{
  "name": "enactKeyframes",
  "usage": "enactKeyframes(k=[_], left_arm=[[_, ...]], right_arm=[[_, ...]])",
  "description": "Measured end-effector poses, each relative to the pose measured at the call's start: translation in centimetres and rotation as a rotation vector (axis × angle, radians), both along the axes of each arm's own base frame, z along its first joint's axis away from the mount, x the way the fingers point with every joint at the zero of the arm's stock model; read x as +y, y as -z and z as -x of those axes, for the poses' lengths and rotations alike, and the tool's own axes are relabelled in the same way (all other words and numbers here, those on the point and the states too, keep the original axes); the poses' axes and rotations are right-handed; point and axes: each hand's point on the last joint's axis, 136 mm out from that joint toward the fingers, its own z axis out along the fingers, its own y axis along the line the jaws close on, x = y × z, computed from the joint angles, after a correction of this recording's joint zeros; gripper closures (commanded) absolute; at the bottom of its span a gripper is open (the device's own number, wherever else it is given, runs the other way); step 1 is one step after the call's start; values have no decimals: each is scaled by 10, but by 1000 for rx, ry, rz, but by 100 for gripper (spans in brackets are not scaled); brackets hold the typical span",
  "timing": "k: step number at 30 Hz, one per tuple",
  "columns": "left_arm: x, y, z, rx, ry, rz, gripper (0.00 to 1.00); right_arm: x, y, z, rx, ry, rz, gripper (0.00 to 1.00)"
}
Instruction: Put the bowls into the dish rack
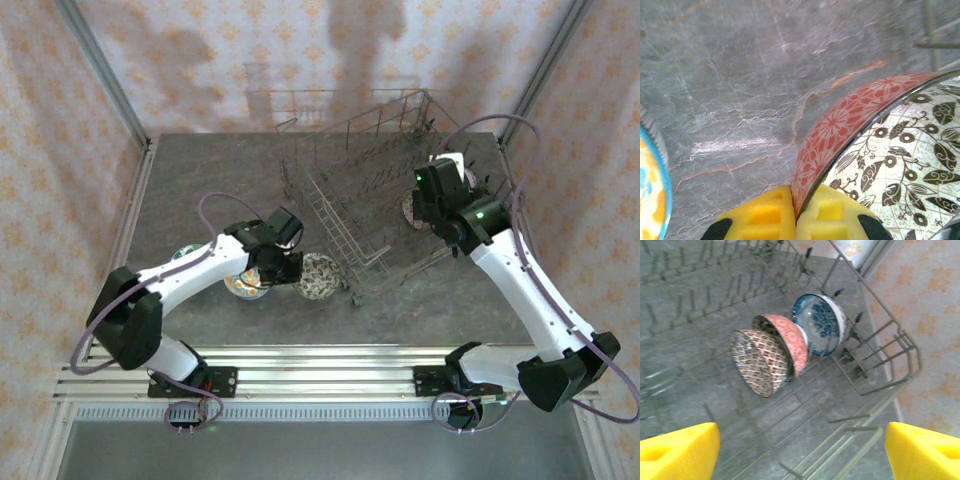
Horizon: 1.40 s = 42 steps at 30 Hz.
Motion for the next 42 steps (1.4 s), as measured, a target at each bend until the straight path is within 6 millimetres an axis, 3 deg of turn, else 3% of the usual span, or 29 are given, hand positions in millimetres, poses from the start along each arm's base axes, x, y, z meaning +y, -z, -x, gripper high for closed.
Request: enactKeyframes(k=[6,12,19,22,25,31,42], left_arm=[[16,-41,-2,-123,-22,-12,100],[33,-106,-17,-284,-37,-64,100],[35,-186,-37,-463,-32,-58,100],[30,-208,-45,-509,-16,-46,100],[24,-220,-53,-528,0,-40,100],[11,-225,-59,-523,30,-18,100],[-10,-227,-54,-512,83,30,100]], right_arm=[[25,-24,4,0,-85,-159,20],[55,-33,3,39,-162,-304,26],[106,-51,19,83,-349,-491,32],[131,-56,27,104,-441,-542,35],[152,-56,34,132,-517,-573,39],[173,-63,41,134,-604,-617,44],[186,-54,34,132,-623,-646,54]])
